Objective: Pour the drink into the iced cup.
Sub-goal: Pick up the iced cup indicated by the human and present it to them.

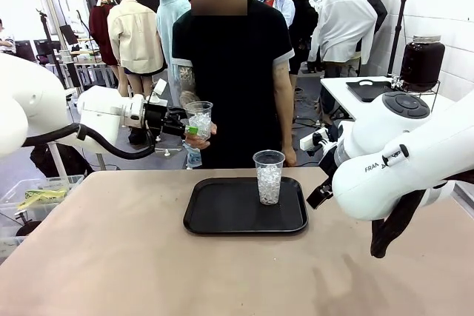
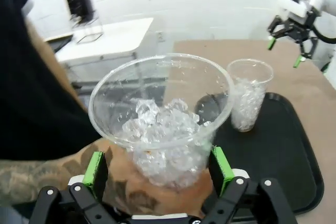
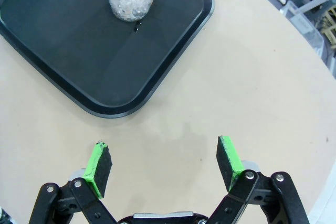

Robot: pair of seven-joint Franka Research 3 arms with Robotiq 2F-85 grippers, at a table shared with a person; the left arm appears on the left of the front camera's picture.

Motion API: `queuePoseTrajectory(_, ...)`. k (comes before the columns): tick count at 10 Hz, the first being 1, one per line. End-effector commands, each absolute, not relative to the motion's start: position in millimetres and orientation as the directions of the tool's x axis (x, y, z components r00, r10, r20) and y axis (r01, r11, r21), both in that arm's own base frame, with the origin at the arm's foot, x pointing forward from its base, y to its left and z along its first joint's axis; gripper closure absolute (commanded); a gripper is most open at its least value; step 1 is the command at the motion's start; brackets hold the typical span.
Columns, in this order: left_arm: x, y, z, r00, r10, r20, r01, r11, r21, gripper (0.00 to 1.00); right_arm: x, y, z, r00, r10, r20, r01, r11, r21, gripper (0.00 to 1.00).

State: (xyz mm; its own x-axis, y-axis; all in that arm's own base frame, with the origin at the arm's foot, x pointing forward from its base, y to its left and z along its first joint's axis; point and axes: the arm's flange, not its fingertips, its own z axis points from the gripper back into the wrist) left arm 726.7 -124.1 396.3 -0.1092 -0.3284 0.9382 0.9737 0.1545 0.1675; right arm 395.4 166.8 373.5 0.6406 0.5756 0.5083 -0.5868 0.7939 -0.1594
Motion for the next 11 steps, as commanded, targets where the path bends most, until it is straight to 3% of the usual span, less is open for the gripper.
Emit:
queuePoseTrajectory(1,679.6,-115.3,412.0,-0.032,-0.401,0.915,0.921,0.344,0.183,0.0,395.0,167.2,373.4,0.641,0.575,0.508,-0.587,0.794,-0.159,0.0)
queuePoseTrajectory(3,633.2,-107.4,420.7,0.039,-0.452,0.891,0.855,0.477,0.205,0.0,395.0,167.2,373.4,0.641,0.575,0.508,-0.587,0.794,-0.159,0.0)
queuePoseTrajectory(4,544.8,-105.5,420.9,0.169,-0.528,0.832,0.859,0.493,0.138,0.0,395.0,167.2,373.4,0.641,0.575,0.508,-0.587,0.794,-0.159,0.0)
queuePoseTrajectory(6,532.3,-101.8,422.3,0.184,-0.551,0.814,0.852,0.502,0.147,0.0,395.0,167.2,373.4,0.641,0.575,0.508,-0.587,0.794,-0.159,0.0)
queuePoseTrajectory(9,460.6,-89.4,415.9,0.37,-0.639,0.675,0.839,0.542,0.054,0.0,395.0,167.2,373.4,0.641,0.575,0.508,-0.587,0.794,-0.159,0.0)
queuePoseTrajectory(11,427.9,-79.8,415.5,0.456,-0.623,0.636,0.774,0.63,0.063,0.0,395.0,167.2,373.4,0.641,0.575,0.508,-0.587,0.794,-0.159,0.0)
